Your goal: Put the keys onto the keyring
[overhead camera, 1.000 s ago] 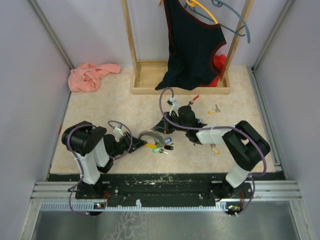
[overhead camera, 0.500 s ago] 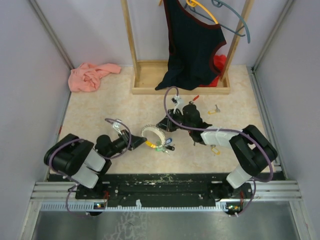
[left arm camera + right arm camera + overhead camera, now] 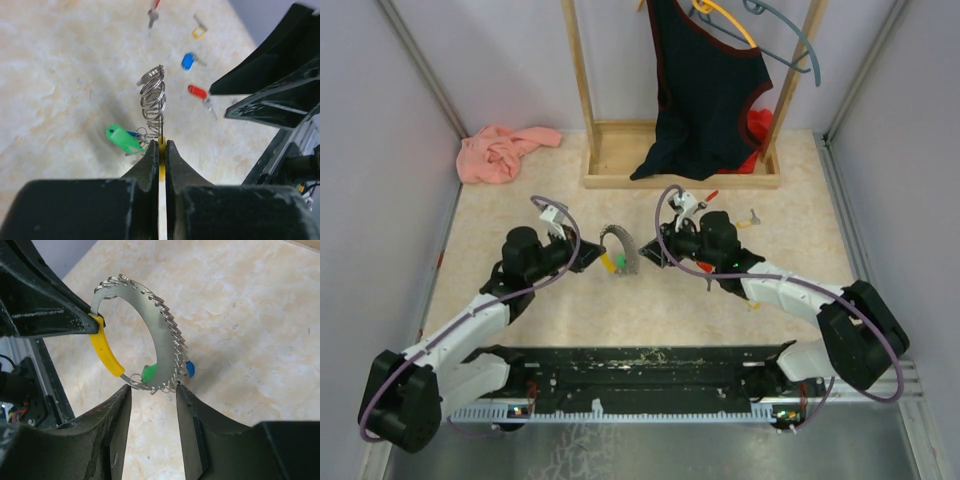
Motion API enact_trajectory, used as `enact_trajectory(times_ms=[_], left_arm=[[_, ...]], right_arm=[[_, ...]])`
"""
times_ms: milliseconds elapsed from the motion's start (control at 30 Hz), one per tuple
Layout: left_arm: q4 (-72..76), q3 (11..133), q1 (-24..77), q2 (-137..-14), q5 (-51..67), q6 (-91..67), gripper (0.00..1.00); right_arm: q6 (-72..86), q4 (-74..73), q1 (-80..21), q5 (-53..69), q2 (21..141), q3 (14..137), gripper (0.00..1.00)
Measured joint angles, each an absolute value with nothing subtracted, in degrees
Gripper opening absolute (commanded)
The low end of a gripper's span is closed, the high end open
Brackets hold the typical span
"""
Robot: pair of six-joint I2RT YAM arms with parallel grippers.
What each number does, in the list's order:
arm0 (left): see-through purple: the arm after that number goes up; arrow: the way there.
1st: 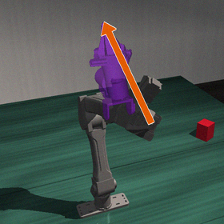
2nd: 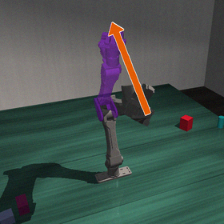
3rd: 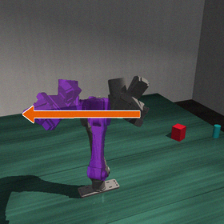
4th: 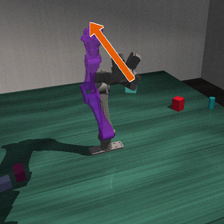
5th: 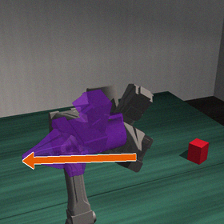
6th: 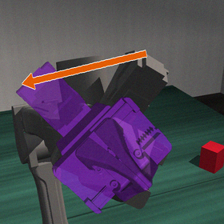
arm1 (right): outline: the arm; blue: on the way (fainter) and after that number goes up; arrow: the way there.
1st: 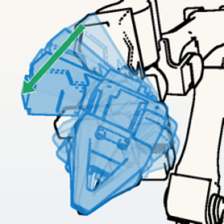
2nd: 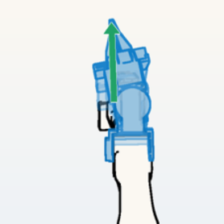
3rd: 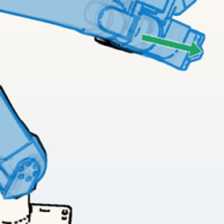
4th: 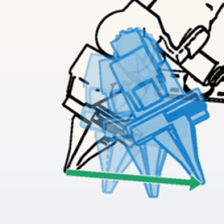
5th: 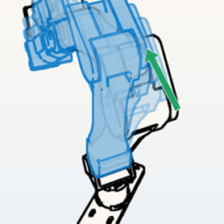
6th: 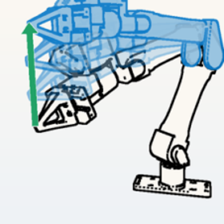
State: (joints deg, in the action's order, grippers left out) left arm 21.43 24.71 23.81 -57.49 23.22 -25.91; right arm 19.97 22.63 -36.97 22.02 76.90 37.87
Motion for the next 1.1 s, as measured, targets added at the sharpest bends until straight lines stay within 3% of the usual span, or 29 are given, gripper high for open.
enact_trajectory(times_ms=[133, 500, 700, 1100], left_arm=[[8.6, 29.8, 23.8, -57.6, 22.5, -21.9, 0.01], [-16.7, 54.3, 23.9, -63.9, 22.8, -7.0, 0.01], [-23.2, 58.8, 24.2, -64.8, 24.8, -0.1, 0.01], [-24.4, 60.3, 25.3, -64.8, 31.7, 5.6, 0.01]], right_arm=[[16.2, 23.0, -37.0, 21.6, 74.5, 35.9, 0.48], [6.9, 36.4, -38.9, 21.6, 72.4, 23.9, 0.47], [-0.2, 46.3, -43.3, 20.4, 72.8, 20.6, 0.45], [-6.1, 67.9, -45.0, 20.8, 80.0, 17.1, 0.31]])
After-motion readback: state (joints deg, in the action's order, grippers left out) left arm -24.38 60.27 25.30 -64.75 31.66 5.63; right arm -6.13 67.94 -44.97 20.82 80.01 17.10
